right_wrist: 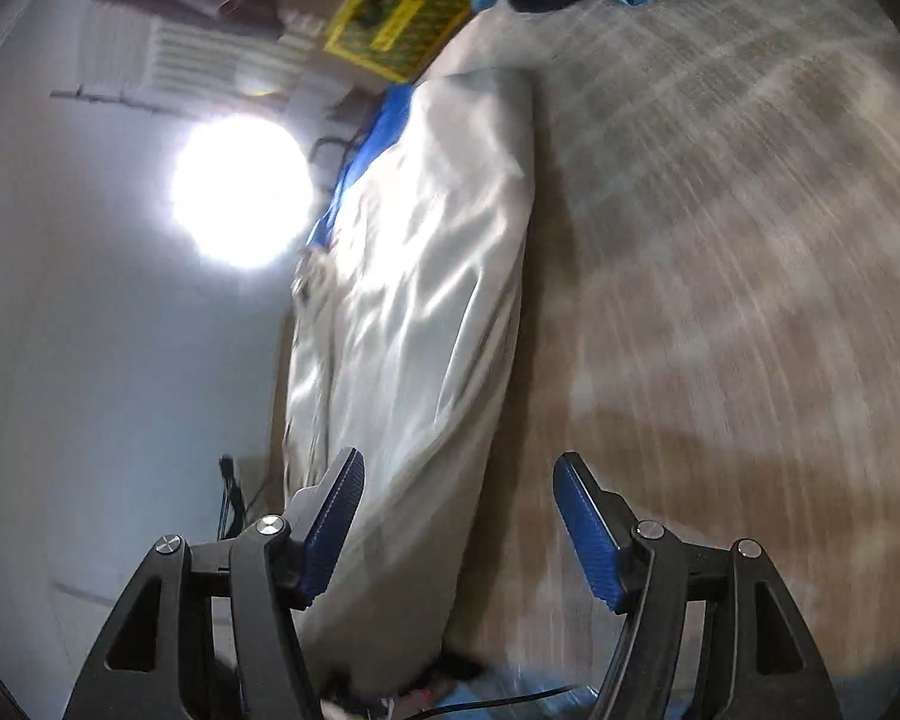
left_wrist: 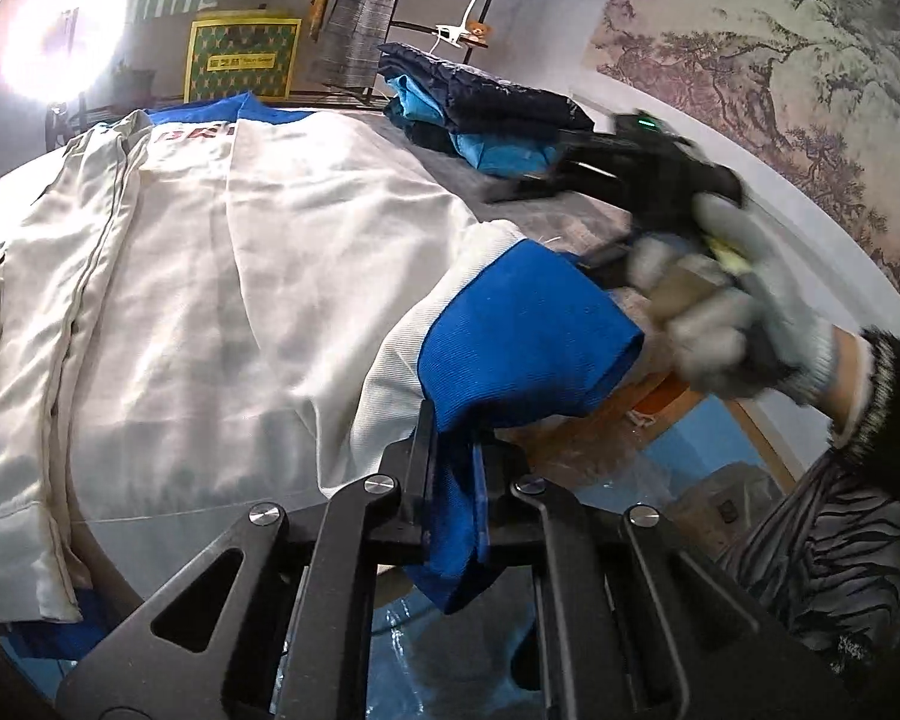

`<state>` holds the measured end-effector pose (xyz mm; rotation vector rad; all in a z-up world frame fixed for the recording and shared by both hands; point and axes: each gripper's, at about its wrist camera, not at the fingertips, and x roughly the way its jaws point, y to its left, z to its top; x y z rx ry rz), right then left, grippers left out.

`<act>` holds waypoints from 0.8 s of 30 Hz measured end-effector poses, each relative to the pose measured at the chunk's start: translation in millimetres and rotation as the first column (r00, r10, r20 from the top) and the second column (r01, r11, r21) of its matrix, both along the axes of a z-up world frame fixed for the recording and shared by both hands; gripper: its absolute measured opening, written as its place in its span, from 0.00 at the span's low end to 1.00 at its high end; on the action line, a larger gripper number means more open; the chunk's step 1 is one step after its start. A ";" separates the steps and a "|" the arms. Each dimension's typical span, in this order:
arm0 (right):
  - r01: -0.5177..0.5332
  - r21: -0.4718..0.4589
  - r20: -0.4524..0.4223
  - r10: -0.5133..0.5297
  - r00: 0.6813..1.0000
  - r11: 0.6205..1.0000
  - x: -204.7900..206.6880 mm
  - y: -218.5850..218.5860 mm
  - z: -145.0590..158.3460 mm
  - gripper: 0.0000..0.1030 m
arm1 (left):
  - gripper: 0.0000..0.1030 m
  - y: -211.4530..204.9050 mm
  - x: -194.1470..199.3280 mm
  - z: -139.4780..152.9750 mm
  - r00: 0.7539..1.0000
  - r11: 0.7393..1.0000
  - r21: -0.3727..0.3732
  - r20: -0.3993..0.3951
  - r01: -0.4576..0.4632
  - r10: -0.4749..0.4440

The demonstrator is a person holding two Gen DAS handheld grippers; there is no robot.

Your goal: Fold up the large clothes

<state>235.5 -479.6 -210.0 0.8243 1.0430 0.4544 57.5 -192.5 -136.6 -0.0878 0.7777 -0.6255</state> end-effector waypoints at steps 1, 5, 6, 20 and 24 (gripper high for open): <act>0.019 -0.016 -0.001 -0.019 1.000 1.000 10.0 2.2 -0.3 0.67 | 0.07 -0.3 -1.3 0.5 1.000 1.000 -0.004 0.000 -0.001 0.001; 0.067 -0.039 -0.018 -0.068 0.998 0.997 46.7 12.1 -5.6 0.22 | 0.07 1.0 -3.4 -0.8 1.000 1.000 -0.024 -0.013 -0.019 0.019; 0.062 -0.049 -0.042 -0.064 0.997 0.997 53.7 16.5 -7.8 0.14 | 0.06 2.5 -4.7 -1.2 0.999 0.999 -0.033 -0.018 -0.028 0.027; -0.062 -0.434 0.145 0.137 0.980 0.899 61.9 140.1 90.3 0.03 | 0.04 45.2 -23.2 -18.4 0.970 0.933 -0.297 -0.186 -0.205 0.154; -0.106 -0.495 0.165 0.213 0.963 0.862 68.5 196.8 101.8 0.03 | 0.04 62.7 -24.8 -17.0 0.962 0.908 -0.338 -0.202 -0.246 0.186</act>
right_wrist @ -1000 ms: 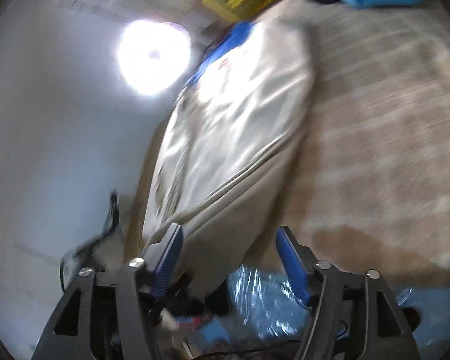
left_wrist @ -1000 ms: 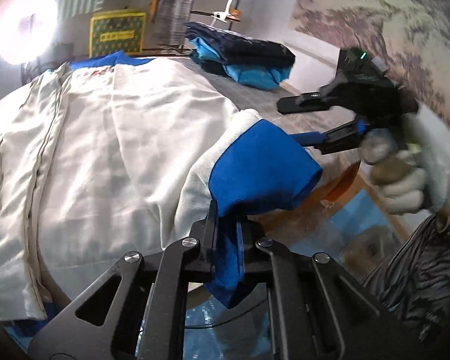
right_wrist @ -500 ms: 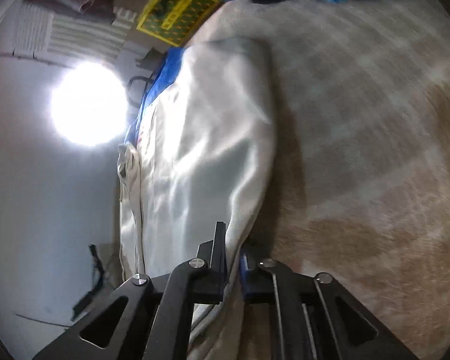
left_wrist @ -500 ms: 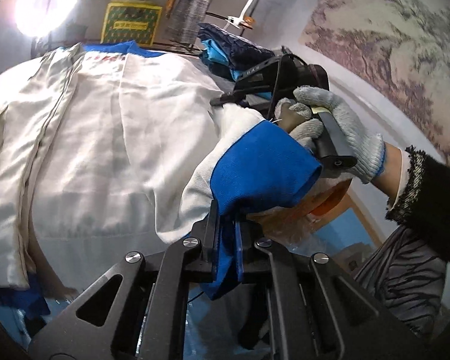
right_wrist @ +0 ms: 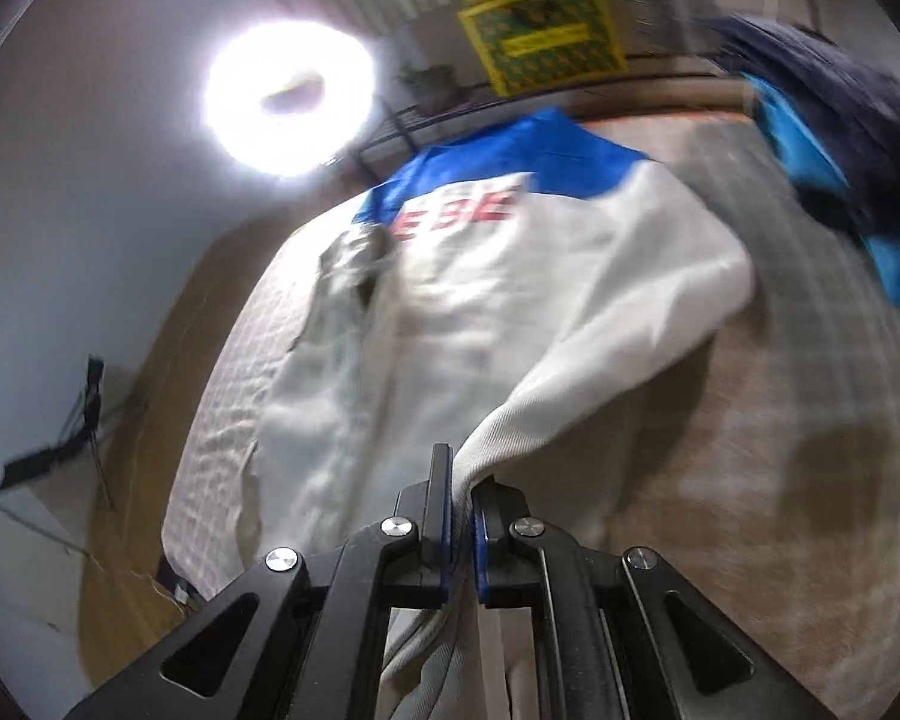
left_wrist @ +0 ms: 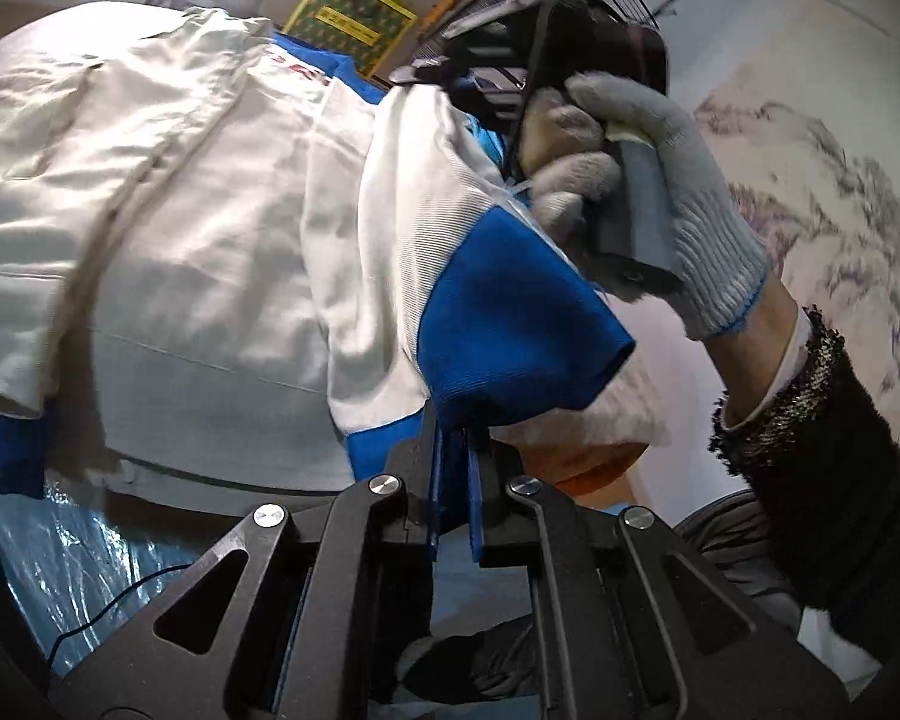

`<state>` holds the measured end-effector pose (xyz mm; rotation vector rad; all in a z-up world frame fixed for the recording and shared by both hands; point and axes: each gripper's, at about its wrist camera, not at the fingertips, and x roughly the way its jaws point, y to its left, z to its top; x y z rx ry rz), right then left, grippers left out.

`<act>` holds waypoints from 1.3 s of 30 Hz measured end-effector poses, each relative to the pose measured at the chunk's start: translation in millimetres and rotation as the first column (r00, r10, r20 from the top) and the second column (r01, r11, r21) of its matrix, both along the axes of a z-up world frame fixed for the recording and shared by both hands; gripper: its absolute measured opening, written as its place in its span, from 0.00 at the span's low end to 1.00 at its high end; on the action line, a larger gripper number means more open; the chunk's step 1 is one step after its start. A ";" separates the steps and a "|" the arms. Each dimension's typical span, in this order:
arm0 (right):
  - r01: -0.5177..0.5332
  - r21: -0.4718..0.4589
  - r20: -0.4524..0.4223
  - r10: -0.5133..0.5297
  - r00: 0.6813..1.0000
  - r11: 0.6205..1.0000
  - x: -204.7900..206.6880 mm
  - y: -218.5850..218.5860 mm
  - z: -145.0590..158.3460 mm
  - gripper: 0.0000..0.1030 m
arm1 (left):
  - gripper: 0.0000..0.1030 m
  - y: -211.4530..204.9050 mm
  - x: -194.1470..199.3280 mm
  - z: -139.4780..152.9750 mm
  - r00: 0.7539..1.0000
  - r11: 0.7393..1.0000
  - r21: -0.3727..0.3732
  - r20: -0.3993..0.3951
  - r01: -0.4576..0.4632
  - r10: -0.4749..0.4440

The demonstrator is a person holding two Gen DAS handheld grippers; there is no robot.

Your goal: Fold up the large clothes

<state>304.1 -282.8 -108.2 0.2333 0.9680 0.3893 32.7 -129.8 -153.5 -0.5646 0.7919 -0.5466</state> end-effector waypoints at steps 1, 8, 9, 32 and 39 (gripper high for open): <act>-0.017 -0.024 0.004 0.017 1.000 1.000 3.0 15.8 -1.3 0.03 | 0.04 5.8 -0.8 0.6 1.000 1.000 -0.008 0.000 -0.013 0.013; -0.140 -0.195 -0.043 0.134 0.990 0.971 27.9 110.1 -41.9 0.03 | 0.04 56.8 0.2 -18.3 0.988 0.989 -0.074 -0.104 -0.126 0.118; -0.152 -0.216 -0.054 0.144 0.988 0.964 29.5 117.6 -49.9 0.03 | 0.04 62.7 -0.7 -22.8 0.984 0.987 -0.076 -0.119 -0.140 0.130; -0.070 0.026 0.044 0.069 0.997 0.997 36.4 17.6 4.0 0.56 | 0.04 116.0 -11.7 42.8 0.993 0.992 0.096 -0.071 -0.088 0.095; 0.149 0.092 -0.028 -0.147 0.989 0.984 92.7 -37.3 -13.8 0.65 | 0.04 86.0 66.0 27.5 0.990 0.994 0.111 -0.140 -0.001 0.017</act>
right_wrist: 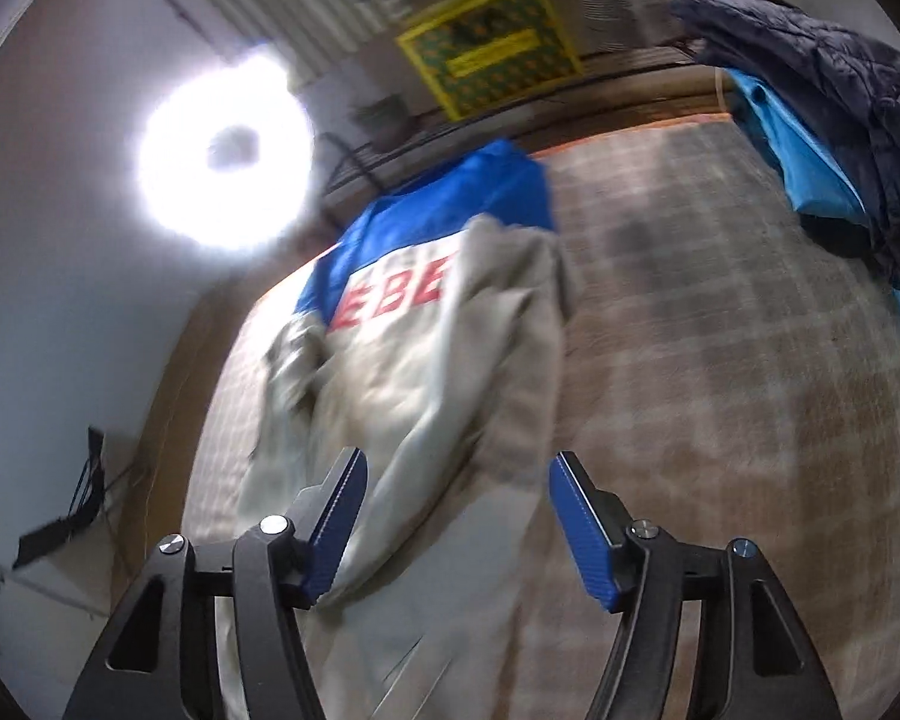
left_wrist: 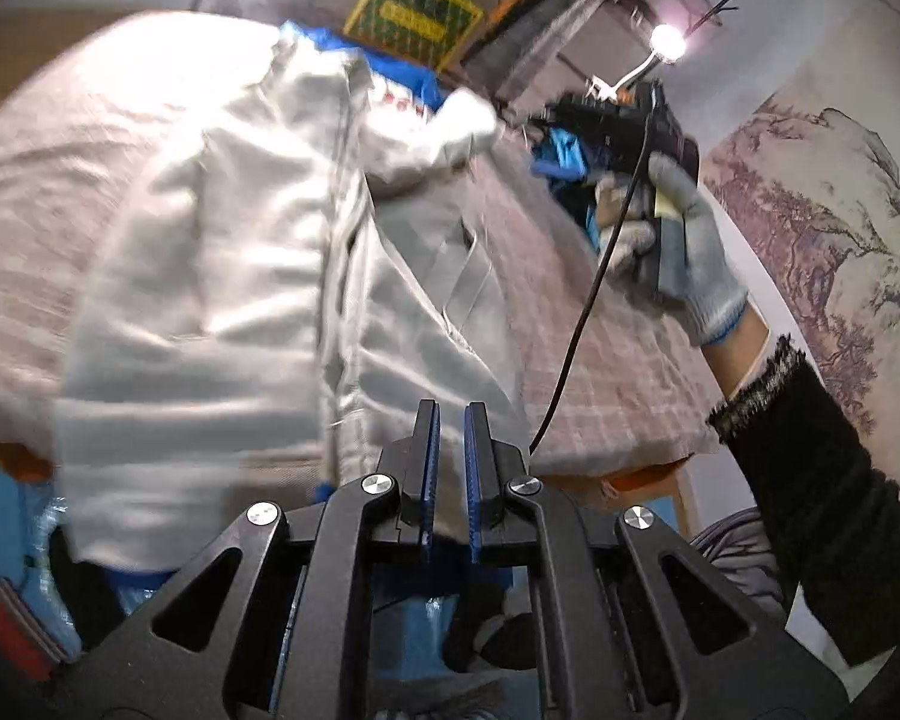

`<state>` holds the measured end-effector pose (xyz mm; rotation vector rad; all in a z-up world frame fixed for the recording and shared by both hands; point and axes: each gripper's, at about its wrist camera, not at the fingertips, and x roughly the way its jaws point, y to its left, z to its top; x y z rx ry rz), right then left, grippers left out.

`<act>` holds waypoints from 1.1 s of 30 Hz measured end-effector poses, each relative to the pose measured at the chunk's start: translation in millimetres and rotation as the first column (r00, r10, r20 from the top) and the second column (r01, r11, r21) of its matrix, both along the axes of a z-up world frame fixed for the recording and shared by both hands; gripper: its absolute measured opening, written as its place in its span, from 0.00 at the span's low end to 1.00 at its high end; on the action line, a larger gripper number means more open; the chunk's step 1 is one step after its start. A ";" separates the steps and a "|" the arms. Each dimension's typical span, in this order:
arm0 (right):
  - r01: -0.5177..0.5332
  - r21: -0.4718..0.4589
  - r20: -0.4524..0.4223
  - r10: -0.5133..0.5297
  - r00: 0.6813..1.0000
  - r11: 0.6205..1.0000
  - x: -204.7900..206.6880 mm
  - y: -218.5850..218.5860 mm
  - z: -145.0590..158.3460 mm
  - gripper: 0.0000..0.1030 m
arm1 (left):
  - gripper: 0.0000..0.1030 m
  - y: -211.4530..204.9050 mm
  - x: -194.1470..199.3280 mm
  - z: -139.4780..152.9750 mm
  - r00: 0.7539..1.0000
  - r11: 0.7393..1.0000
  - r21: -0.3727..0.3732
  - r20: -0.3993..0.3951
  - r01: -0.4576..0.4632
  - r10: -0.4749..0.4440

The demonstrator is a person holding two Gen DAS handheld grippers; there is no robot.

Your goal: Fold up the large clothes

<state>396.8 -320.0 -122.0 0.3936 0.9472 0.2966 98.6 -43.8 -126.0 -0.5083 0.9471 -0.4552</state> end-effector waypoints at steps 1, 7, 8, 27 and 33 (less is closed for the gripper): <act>0.009 0.003 0.001 -0.009 1.000 1.000 8.8 -2.4 -2.9 0.66 | 0.04 -3.5 6.4 -9.7 1.000 1.000 -0.003 -0.026 0.001 -0.002; -0.027 0.002 -0.012 0.027 1.000 1.000 47.5 7.2 -14.8 0.45 | 0.04 -15.7 17.9 -42.5 0.995 0.999 -0.035 -0.098 0.015 -0.019; -0.052 -0.001 -0.015 0.052 0.999 0.999 53.8 13.2 -17.2 0.34 | 0.04 -17.2 19.3 -42.9 0.995 0.999 -0.030 -0.093 0.020 -0.023; -0.266 -0.262 -0.075 0.255 0.964 0.928 145.6 190.3 -66.4 0.04 | 0.04 -28.5 33.2 -68.2 0.986 0.995 -0.097 -0.156 0.038 -0.053; -0.289 -0.037 -0.041 0.288 0.957 0.957 132.1 149.8 -35.8 0.30 | 0.04 -29.6 33.6 -64.8 0.987 0.994 -0.101 -0.151 0.047 -0.062</act>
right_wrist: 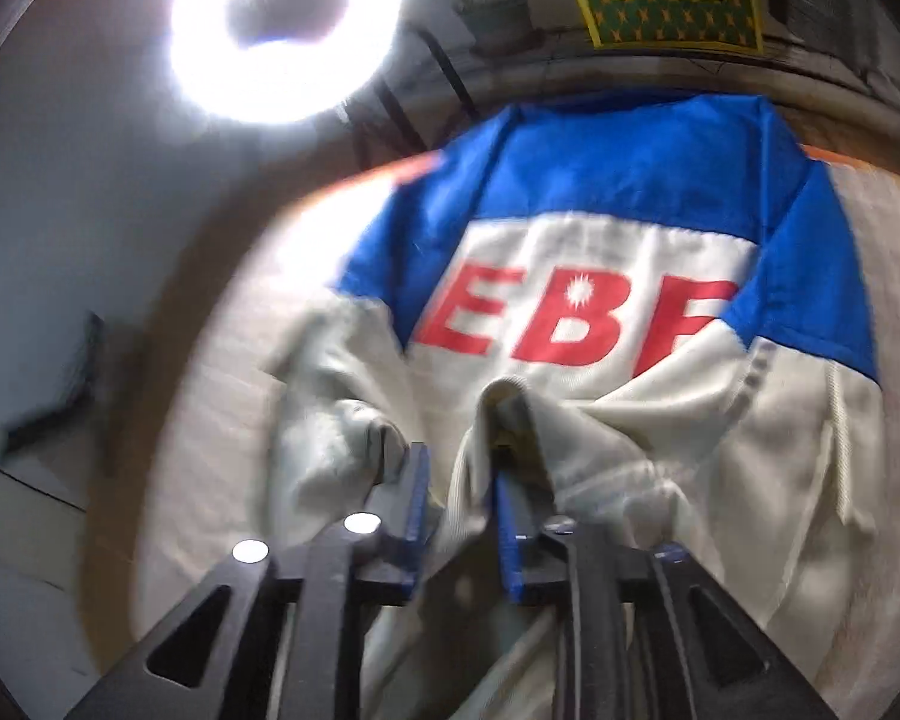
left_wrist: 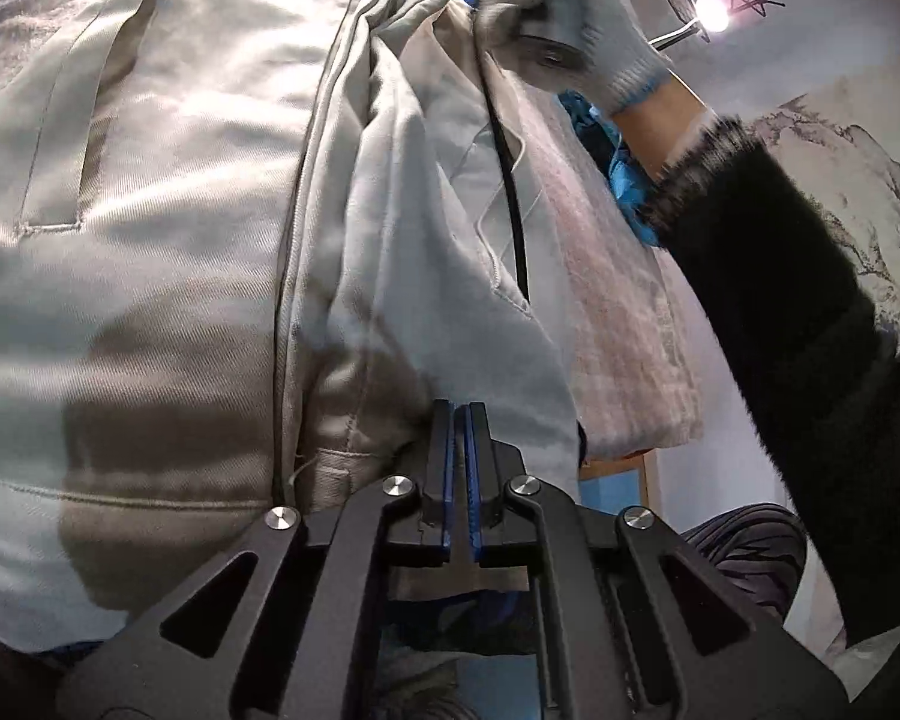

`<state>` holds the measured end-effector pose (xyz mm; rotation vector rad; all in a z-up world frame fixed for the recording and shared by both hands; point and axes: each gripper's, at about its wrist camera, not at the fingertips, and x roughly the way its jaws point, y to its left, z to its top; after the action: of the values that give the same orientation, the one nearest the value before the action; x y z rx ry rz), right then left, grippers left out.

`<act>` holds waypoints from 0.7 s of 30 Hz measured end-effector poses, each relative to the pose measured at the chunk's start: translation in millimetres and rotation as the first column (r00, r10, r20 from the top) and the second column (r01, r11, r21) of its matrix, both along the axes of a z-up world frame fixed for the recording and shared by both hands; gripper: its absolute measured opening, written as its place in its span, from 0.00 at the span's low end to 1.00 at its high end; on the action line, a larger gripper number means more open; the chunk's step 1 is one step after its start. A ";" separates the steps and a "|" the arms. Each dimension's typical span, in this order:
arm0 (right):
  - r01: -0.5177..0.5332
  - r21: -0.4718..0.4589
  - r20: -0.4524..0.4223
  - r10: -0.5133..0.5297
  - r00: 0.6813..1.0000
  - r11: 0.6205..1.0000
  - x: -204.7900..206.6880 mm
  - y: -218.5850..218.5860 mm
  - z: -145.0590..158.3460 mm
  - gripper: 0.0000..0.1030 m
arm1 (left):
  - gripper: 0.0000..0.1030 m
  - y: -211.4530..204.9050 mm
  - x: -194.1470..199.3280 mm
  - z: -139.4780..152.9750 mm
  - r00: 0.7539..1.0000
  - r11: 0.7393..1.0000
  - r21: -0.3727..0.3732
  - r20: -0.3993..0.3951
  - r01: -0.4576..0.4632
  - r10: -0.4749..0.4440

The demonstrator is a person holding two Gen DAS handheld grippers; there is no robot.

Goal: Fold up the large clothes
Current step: 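Pinch and straighten the folded side with the left gripper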

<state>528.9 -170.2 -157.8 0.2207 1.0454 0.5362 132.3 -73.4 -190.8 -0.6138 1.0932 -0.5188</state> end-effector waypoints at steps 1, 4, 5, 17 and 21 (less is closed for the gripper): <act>-0.002 0.042 0.013 0.001 1.000 0.999 -7.7 -10.1 9.7 0.35 | 0.04 -0.7 -1.6 1.9 1.000 1.000 0.005 0.007 0.003 -0.003; -0.001 0.113 0.045 -0.004 0.999 0.994 -38.4 -42.0 38.7 0.35 | 0.04 1.8 -7.8 11.4 0.999 1.000 0.020 0.033 0.009 -0.010; -0.001 0.121 0.052 -0.006 0.999 0.993 -51.7 -52.6 48.2 0.34 | 0.04 4.2 -10.2 16.5 0.999 1.000 0.018 0.042 0.010 -0.011; 0.033 0.069 0.056 -0.037 0.998 0.997 -265.5 -122.7 66.1 0.64 | 0.43 48.9 -37.6 53.3 0.983 0.994 0.053 0.163 -0.095 0.086; 0.066 0.064 -0.074 -0.061 0.995 0.996 -319.0 -124.9 18.3 0.64 | 0.44 45.8 -31.9 47.8 0.986 0.990 0.105 0.149 -0.097 0.080</act>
<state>209.9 -295.2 -139.5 0.3332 1.0879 0.5089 100.4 -27.6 -143.0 -0.5162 0.9463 -0.4155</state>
